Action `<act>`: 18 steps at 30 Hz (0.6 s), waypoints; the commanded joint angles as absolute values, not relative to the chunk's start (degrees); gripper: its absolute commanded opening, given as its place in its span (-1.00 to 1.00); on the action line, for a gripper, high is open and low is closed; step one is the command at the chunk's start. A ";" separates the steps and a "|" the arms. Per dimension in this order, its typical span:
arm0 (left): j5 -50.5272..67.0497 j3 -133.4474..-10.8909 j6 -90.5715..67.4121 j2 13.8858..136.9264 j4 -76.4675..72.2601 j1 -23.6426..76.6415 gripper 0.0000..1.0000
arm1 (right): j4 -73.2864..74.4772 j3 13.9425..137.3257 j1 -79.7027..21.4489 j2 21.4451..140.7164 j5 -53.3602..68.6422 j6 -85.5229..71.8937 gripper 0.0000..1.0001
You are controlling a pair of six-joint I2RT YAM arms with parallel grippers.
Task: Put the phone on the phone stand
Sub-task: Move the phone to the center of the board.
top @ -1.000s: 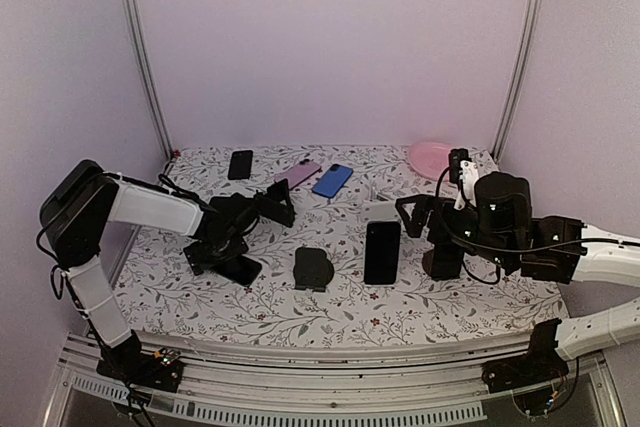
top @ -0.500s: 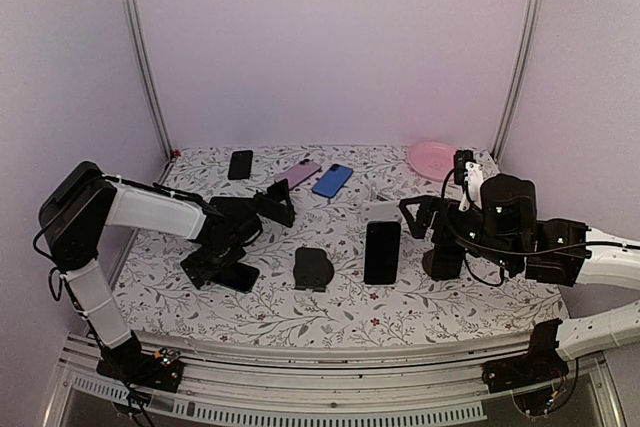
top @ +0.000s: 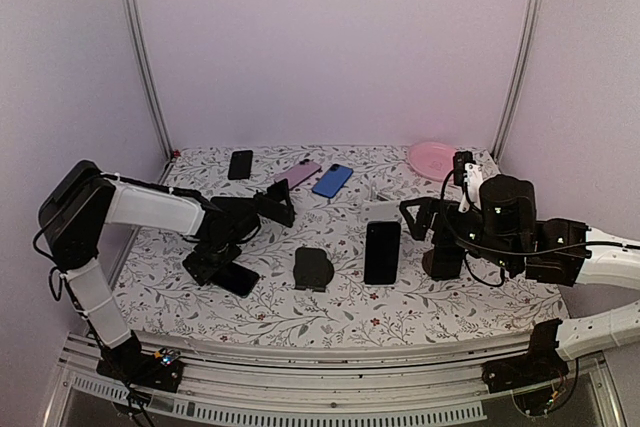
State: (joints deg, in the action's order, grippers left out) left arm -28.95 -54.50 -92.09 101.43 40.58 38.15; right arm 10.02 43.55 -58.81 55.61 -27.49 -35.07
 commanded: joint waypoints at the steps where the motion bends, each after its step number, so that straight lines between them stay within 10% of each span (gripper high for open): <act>1: -25.28 -55.61 -90.10 105.10 39.71 37.35 0.53 | 10.52 45.31 -58.49 55.58 -27.31 -34.79 0.98; 12: -26.37 -62.34 -65.39 111.08 28.72 30.08 0.44 | 11.33 45.53 -58.53 54.79 -27.80 -34.75 0.98; 18: -28.09 -64.18 -58.37 109.61 29.64 28.29 0.93 | 11.67 45.07 -58.47 54.02 -28.13 -35.27 0.98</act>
State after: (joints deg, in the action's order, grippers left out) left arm -28.64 -64.14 -65.93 109.65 29.95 29.12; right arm 10.87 43.64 -58.81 55.44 -27.51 -35.09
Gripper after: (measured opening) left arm 0.920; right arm 0.989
